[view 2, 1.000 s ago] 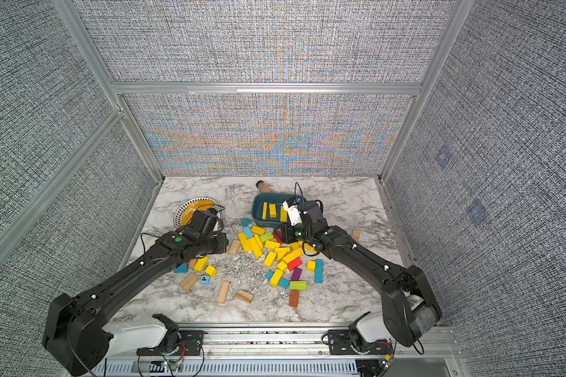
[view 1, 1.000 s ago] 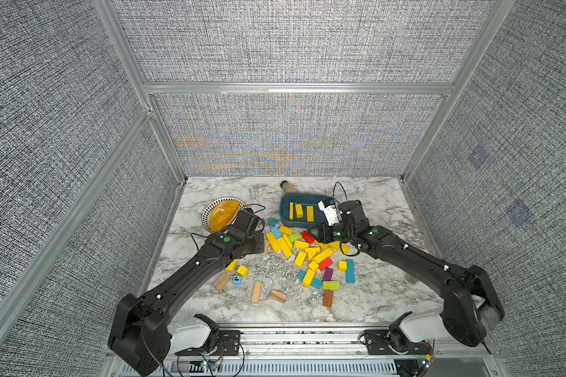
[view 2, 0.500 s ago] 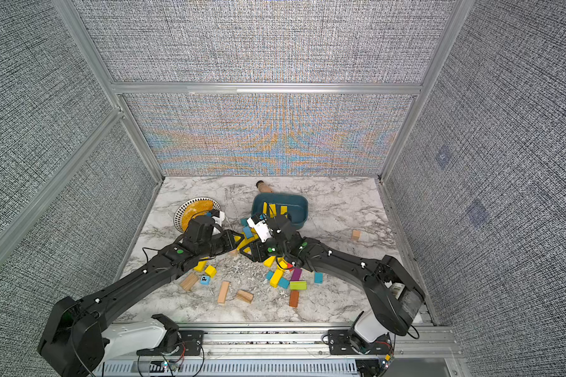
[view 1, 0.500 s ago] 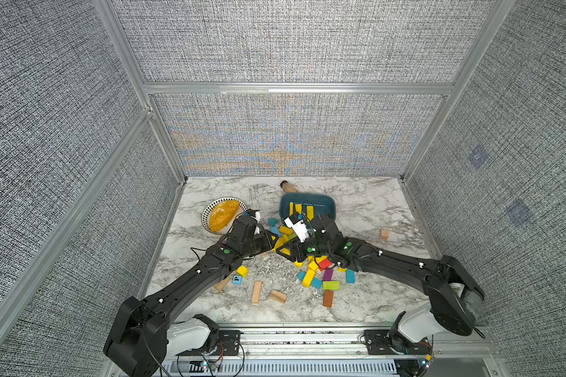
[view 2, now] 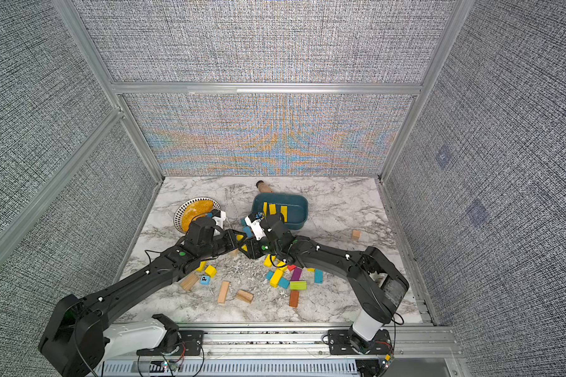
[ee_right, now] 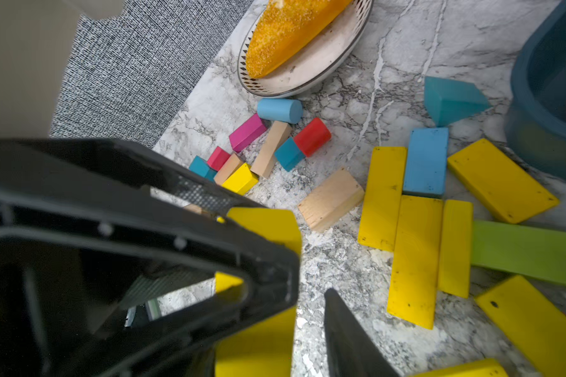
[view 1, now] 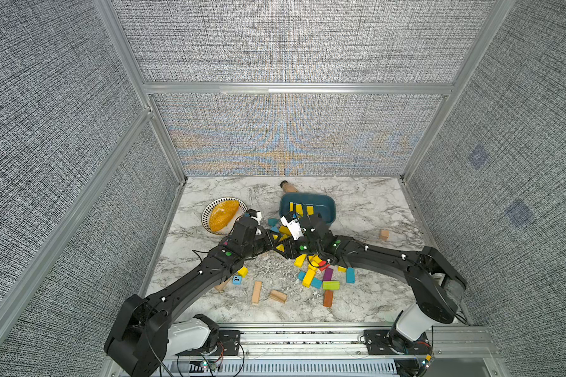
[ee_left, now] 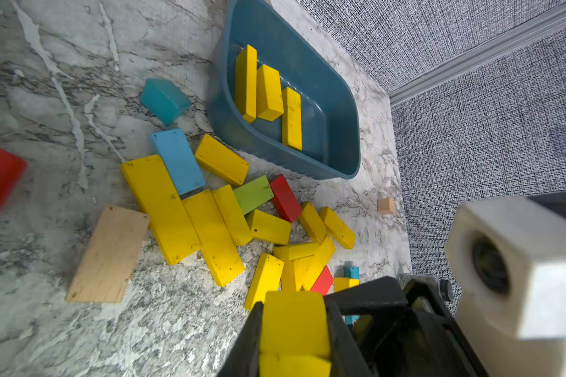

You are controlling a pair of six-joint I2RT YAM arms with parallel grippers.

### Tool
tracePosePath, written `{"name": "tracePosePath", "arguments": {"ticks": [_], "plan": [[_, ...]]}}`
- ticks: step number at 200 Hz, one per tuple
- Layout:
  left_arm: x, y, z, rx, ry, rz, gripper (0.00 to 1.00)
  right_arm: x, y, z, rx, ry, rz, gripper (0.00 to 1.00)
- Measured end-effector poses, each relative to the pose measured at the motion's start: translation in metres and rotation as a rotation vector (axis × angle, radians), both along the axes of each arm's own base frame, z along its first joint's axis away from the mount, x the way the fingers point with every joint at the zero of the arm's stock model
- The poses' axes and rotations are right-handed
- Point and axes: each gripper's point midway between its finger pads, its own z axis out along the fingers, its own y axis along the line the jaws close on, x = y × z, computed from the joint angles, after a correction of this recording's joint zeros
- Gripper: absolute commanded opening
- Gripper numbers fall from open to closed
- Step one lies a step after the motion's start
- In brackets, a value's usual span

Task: Pick out the yellow building blocks
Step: Pick up the building block from the center of the board, then place the building block in the storage box.

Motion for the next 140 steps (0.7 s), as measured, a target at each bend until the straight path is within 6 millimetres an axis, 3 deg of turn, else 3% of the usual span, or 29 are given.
{"name": "tracePosePath", "arguments": {"ticks": [21, 34, 49, 73, 87, 116, 140], "plan": [[-0.001, 0.001, -0.007, -0.001, 0.016, 0.009, 0.06, 0.000, 0.003, -0.004, -0.009, 0.015, 0.008, 0.30], [0.002, 0.001, -0.007, 0.001, 0.013, 0.016, 0.11, 0.001, 0.005, -0.003, -0.004, 0.024, 0.008, 0.23], [0.005, 0.002, -0.002, 0.009, 0.006, 0.024, 0.23, 0.003, 0.007, 0.001, 0.004, 0.023, 0.012, 0.17], [0.005, 0.005, 0.006, 0.017, -0.006, 0.037, 0.54, 0.003, 0.009, 0.007, 0.018, 0.008, 0.013, 0.12], [0.003, 0.006, 0.007, 0.015, 0.000, 0.040, 0.65, 0.005, 0.005, 0.003, 0.009, 0.010, -0.002, 0.12], [0.003, 0.020, -0.005, 0.078, 0.042, 0.108, 0.71, 0.023, -0.010, -0.005, -0.012, 0.017, -0.063, 0.10], [0.008, 0.031, -0.001, 0.123, 0.043, 0.168, 0.71, 0.052, -0.036, -0.006, -0.048, 0.002, -0.155, 0.10]]}}
